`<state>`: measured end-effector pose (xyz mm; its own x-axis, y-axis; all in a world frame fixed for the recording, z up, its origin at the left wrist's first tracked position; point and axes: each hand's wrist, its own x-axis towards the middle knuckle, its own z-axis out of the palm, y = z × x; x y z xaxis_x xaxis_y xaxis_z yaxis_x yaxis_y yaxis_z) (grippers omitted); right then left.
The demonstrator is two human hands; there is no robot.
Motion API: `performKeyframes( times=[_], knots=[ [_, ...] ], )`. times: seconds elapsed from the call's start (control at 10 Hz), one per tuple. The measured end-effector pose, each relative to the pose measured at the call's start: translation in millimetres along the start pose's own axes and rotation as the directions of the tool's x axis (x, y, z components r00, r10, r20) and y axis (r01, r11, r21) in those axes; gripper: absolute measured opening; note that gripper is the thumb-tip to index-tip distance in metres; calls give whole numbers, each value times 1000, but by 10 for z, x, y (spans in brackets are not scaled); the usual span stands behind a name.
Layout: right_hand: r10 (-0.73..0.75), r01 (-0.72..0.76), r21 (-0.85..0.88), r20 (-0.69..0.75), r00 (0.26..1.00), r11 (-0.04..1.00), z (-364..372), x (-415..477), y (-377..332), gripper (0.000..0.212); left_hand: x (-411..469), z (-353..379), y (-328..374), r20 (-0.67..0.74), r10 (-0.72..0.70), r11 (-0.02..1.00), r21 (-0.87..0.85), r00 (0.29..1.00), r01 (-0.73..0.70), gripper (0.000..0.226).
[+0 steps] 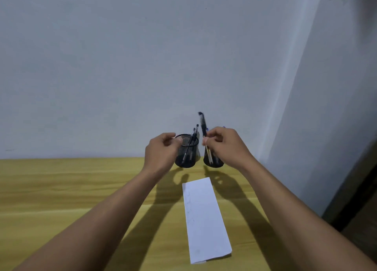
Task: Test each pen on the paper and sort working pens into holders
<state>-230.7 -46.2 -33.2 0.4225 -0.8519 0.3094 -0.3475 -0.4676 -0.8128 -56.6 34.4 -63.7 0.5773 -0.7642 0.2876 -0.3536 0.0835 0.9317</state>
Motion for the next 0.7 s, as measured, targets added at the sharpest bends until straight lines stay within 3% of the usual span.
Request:
performKeyframes(
  times=[0.1,0.2,0.3,0.4,0.7],
  knots=[
    [0,2,20,-81,997,1000,55,335,26,4,211,214,-315,13,-33,981,194,999,30,63],
    [-9,11,11,-119,993,1000,170,633,58,8,380,401,-533,16,-81,963,260,997,74,86],
    [-18,13,-36,-133,991,999,318,846,127,4,493,547,-641,20,-76,963,260,997,68,84],
    [21,-28,-59,-117,993,998,419,955,198,5,549,627,-696,13,-27,978,208,1000,23,51],
    [70,-84,-124,-112,991,989,332,876,218,20,553,670,-758,-21,-8,983,184,1000,11,47]
  ],
)
